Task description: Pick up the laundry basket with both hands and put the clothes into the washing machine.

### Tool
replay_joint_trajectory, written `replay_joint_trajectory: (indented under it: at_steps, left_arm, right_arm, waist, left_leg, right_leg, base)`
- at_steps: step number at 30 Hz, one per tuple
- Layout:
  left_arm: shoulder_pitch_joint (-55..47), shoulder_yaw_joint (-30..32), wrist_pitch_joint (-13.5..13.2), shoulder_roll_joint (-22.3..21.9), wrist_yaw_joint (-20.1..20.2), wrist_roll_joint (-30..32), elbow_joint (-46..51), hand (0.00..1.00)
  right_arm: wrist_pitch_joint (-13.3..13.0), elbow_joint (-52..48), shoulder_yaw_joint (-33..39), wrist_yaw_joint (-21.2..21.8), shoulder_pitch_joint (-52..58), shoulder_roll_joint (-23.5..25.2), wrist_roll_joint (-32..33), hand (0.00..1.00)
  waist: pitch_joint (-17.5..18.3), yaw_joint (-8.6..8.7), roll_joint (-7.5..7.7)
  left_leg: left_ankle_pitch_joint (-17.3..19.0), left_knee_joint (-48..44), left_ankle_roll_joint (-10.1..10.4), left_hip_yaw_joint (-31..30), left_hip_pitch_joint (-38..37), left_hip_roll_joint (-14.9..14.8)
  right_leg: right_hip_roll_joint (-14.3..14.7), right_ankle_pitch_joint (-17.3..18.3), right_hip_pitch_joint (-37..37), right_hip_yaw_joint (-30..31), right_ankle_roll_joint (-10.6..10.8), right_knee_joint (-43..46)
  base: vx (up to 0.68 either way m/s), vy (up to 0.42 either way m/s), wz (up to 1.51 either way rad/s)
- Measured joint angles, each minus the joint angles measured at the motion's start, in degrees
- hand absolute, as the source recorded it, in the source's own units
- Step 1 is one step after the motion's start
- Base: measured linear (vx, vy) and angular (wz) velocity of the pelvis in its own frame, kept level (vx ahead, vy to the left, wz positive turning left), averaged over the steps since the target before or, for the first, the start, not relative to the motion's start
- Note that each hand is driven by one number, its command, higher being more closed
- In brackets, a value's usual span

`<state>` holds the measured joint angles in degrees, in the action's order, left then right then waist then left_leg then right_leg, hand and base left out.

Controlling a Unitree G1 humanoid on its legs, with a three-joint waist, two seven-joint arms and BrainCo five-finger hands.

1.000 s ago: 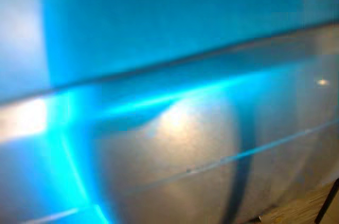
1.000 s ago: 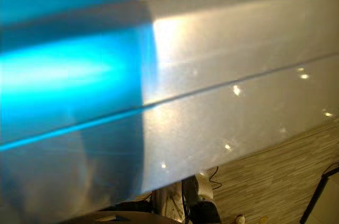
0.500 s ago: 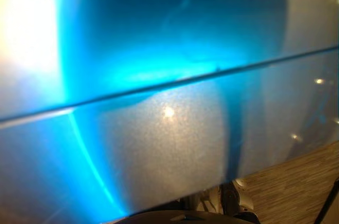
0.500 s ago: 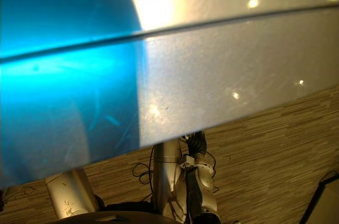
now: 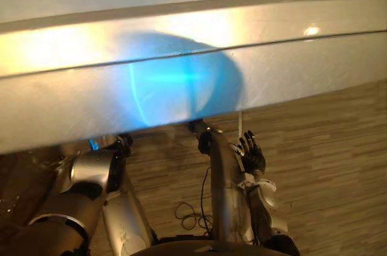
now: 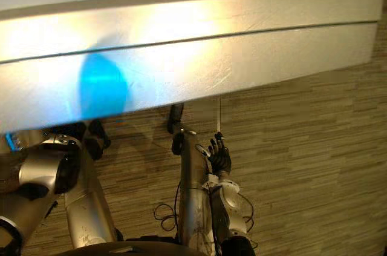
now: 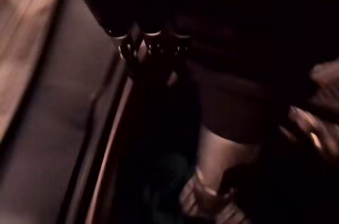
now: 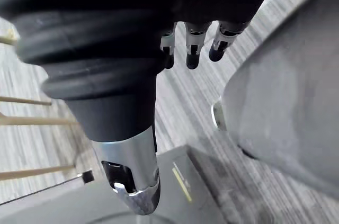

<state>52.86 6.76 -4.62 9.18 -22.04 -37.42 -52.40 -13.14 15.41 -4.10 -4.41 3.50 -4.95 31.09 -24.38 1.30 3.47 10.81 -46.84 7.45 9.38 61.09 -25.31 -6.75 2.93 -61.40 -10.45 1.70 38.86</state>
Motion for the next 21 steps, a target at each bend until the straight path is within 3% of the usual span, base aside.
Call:
replay_joint_trajectory:
  at_steps: [2, 6, 9, 12, 15, 21]
  left_arm:
    - [-4.4, 0.2, -1.7, -2.6, 1.6, -8.7, 0.2, 0.0]
    - [-17.4, 3.3, -1.1, -7.7, 2.9, -8.1, 0.0, 0.0]
    - [-28.5, 4.4, 0.1, -10.2, 3.6, 2.4, 0.0, 0.0]
    - [-35.5, 4.4, -0.3, -10.2, 5.7, 7.4, 0.1, 0.0]
    - [-42.0, 4.5, 0.1, -10.4, 7.9, 13.0, -0.8, 0.0]
    - [-51.6, 6.2, 0.8, -11.5, 13.7, 23.2, -4.5, 0.0]
  right_arm:
    - [0.6, 1.7, -0.3, -1.0, -1.6, 1.0, -0.1, 0.0]
    - [1.9, 4.1, -1.6, -2.1, -2.5, 2.5, -0.2, 0.0]
    - [2.8, 6.3, -2.2, -2.1, -2.5, 3.4, -1.9, 0.0]
    - [3.4, 9.9, -2.2, -2.1, -2.4, 4.4, -2.4, 0.0]
    - [4.0, 14.9, -2.2, -2.0, -1.7, 4.5, -4.4, 0.0]
    - [5.7, 28.3, 4.5, 0.3, 0.6, 3.8, -9.8, 0.0]
  waist:
    - [0.1, 0.0, -0.04]
    - [0.5, -0.04, -0.1]
    - [0.7, -1.02, -0.13]
    - [2.2, -1.42, -0.3]
    - [5.7, -1.49, -0.7]
    - [14.3, -1.18, -3.84]
  left_leg:
    - [-0.5, 1.6, -0.1, 0.0, -2.5, 1.0]
    - [-0.9, 5.2, -0.1, 0.4, -9.3, 2.9]
    - [-2.2, 9.7, 0.0, 1.8, -17.4, 4.9]
    - [-3.4, 13.8, -0.2, 2.8, -24.6, 6.5]
    - [-4.4, 19.0, 0.3, 4.7, -33.8, 7.7]
    - [-9.3, 35.2, 1.2, 5.8, -50.6, 10.9]
  right_leg:
    - [-0.8, 0.6, 2.4, -0.3, 0.1, -0.4]
    - [-2.0, 1.4, 9.0, -0.8, 0.4, -2.5]
    - [-3.4, 1.8, 15.6, -0.8, 0.9, -4.3]
    - [-4.2, 2.3, 21.8, -1.0, 1.3, -5.8]
    - [-4.7, 2.5, 29.3, -1.1, 1.7, -8.8]
    - [-5.3, 3.3, 44.3, -4.1, 3.0, -16.5]
  base:
    - [0.0, 0.029, 0.44]
    - [0.0, 0.032, 0.32]
    - [0.02, 0.013, 0.29]
    - [0.07, -0.006, 0.25]
    - [0.11, -0.005, 0.03]
    - [0.12, -0.031, 0.2]
